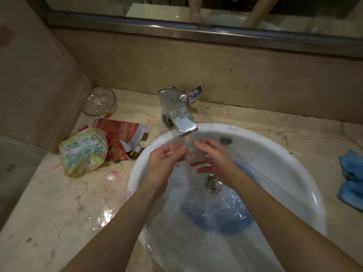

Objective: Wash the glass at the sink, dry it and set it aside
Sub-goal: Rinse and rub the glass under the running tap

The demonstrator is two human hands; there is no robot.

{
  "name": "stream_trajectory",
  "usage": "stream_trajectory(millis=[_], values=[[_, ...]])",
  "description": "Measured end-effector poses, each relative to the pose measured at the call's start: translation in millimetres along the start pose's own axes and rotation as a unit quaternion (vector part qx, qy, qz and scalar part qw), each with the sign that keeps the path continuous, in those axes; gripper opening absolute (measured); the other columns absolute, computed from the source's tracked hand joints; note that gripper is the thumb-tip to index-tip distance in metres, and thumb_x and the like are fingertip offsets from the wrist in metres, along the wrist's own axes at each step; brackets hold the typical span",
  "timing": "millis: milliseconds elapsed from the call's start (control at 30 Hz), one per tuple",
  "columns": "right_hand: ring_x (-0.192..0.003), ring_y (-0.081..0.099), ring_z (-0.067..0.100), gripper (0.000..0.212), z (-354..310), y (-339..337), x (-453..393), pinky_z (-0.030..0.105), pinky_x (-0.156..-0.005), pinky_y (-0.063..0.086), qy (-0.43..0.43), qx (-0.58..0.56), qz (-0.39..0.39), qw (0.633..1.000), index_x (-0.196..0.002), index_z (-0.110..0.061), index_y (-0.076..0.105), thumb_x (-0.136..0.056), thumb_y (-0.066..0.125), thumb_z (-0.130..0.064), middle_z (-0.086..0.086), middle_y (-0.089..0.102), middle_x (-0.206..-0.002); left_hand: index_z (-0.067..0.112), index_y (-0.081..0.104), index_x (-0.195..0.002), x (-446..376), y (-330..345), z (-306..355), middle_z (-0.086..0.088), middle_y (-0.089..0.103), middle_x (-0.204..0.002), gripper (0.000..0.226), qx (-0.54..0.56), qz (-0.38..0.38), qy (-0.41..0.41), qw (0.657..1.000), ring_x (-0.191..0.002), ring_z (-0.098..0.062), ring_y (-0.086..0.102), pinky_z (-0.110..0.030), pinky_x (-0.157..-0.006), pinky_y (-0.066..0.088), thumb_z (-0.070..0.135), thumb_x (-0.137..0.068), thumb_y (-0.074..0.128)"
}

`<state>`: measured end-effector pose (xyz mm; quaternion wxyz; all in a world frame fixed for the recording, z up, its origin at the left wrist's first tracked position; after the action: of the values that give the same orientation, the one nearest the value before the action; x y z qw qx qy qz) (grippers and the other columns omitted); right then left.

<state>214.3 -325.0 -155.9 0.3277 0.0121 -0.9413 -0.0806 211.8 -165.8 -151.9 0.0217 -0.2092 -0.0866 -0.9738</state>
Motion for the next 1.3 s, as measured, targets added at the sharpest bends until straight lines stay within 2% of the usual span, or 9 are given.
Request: stream_trajectory(millis=[167,433,667,833,967,1033,1133,1200,1300], values=[[-0.064,0.068,0.028,0.041,0,-1,0,0.03,-0.052,0.054,-0.028,-0.006,0.023,0.999,-0.12,-0.007,0.061,-0.086,0.073,-0.026,0.022,0.067,-0.11,-0.005,0.071,-0.102,0,4,3,-0.013,0.078,-0.088,0.017,-0.014,-0.006,-0.003,1.0,-0.07,-0.012,0.073,-0.02,-0.07,0.056,0.007,-0.091,0.068],[-0.052,0.063,0.02,0.051,-1,-7,-7,0.028,-0.05,0.051,0.008,0.013,0.11,0.994,-0.102,-0.004,0.069,-0.083,0.068,-0.051,0.015,0.072,-0.076,0.01,0.072,-0.106,4,9,8,-0.003,0.078,-0.102,0.028,-0.178,-0.032,0.071,0.981,-0.098,-0.017,0.073,-0.031,-0.089,0.057,0.013,-0.08,0.082],[-0.059,0.067,0.022,0.056,0,2,-5,0.03,-0.054,0.054,0.053,0.006,0.079,0.995,-0.104,-0.007,0.068,-0.087,0.06,-0.06,0.014,0.072,-0.081,0.014,0.071,-0.081,3,8,7,0.007,0.073,-0.078,0.011,-0.162,0.009,0.063,0.985,-0.078,-0.007,0.068,-0.018,-0.072,0.053,0.009,-0.081,0.08],[-0.069,0.069,0.026,0.026,1,1,0,0.029,-0.054,0.054,0.009,-0.034,0.039,0.999,-0.107,-0.011,0.065,-0.093,0.063,-0.033,0.011,0.07,-0.088,0.004,0.071,-0.092,1,8,4,-0.004,0.075,-0.087,0.011,-0.135,0.01,0.041,0.99,-0.088,-0.02,0.07,-0.034,-0.084,0.055,0.01,-0.084,0.077],[-0.064,0.067,0.023,0.036,4,2,3,0.027,-0.052,0.053,-0.008,-0.028,0.05,0.998,-0.111,-0.007,0.067,-0.095,0.059,-0.037,0.013,0.07,-0.085,0.012,0.073,-0.098,1,8,4,-0.006,0.077,-0.095,0.019,-0.117,-0.014,0.031,0.993,-0.098,-0.027,0.072,-0.044,-0.093,0.057,0.018,-0.082,0.081],[-0.057,0.063,0.02,0.038,6,2,3,0.025,-0.05,0.049,0.006,-0.026,0.07,0.997,-0.11,-0.007,0.068,-0.097,0.054,-0.039,0.01,0.069,-0.077,0.014,0.072,-0.105,3,10,6,-0.005,0.077,-0.102,0.031,-0.135,-0.032,0.032,0.99,-0.104,-0.023,0.071,-0.038,-0.096,0.057,0.022,-0.077,0.085],[-0.049,0.056,0.018,0.04,10,3,2,0.026,-0.048,0.041,0.045,-0.065,0.092,0.993,-0.106,-0.006,0.068,-0.098,0.05,-0.041,0.006,0.065,-0.067,0.018,0.068,-0.11,12,14,12,0.005,0.071,-0.11,0.046,-0.224,-0.026,0.083,0.971,-0.106,-0.006,0.064,-0.003,-0.085,0.045,0.023,-0.07,0.09],[-0.048,0.053,0.016,0.038,13,3,2,0.025,-0.045,0.039,0.069,-0.091,0.095,0.989,-0.103,-0.007,0.066,-0.098,0.049,-0.041,0.006,0.062,-0.065,0.022,0.06,-0.112,13,10,10,0.006,0.061,-0.117,0.058,-0.252,0.008,0.117,0.961,-0.11,-0.002,0.057,0.0,-0.085,0.04,0.025,-0.065,0.093],[-0.045,0.051,0.012,0.035,17,4,1,0.021,-0.039,0.037,0.102,-0.115,0.082,0.985,-0.092,-0.011,0.065,-0.095,0.047,-0.041,0.002,0.061,-0.058,0.017,0.05,-0.122,11,8,2,0.004,0.055,-0.124,0.075,-0.185,0.012,0.075,0.98,-0.114,-0.006,0.057,-0.009,-0.089,0.048,0.016,-0.062,0.095]])
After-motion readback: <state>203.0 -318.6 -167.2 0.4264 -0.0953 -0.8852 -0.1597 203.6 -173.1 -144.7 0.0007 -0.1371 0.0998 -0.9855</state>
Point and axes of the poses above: each hand's wrist, its own x-axis away from the middle knuckle, its own y-axis out of the palm, z = x × y, the point moved 4 cm from there along -x, towards the middle knuckle
